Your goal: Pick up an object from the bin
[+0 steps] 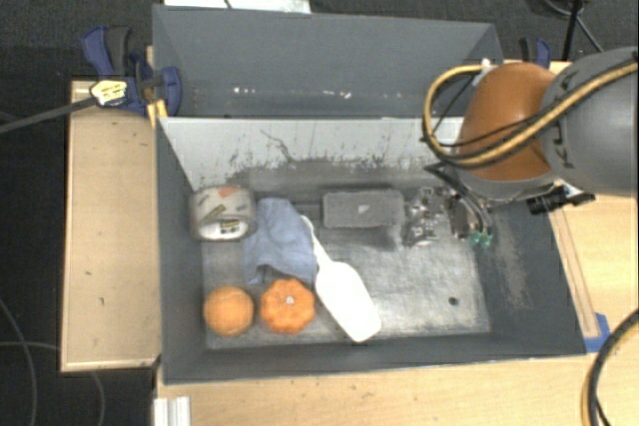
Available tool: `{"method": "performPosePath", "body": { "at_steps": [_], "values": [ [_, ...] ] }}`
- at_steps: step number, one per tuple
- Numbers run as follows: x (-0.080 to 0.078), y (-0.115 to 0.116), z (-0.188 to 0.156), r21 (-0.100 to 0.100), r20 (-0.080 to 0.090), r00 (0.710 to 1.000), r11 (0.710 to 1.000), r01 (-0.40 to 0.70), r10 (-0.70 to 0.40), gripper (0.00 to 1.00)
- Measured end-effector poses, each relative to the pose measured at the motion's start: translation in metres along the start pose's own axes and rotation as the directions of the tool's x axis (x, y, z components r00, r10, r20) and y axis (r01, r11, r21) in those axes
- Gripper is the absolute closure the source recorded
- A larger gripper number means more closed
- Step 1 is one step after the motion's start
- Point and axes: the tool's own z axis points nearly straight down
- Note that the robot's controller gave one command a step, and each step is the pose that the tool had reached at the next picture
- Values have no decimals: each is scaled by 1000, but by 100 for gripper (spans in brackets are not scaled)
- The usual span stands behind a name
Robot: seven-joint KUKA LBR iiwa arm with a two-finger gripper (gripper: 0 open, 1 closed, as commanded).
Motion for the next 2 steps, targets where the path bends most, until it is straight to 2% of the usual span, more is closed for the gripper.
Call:
{"method": "performPosePath", "body": {
  "at_steps": [1,2],
  "values": [
    [0,0,0,0,0,1000,1000,2,-2,0],
    [0,0,0,0,0,1000,1000,3,-3,0]
  ]
}}
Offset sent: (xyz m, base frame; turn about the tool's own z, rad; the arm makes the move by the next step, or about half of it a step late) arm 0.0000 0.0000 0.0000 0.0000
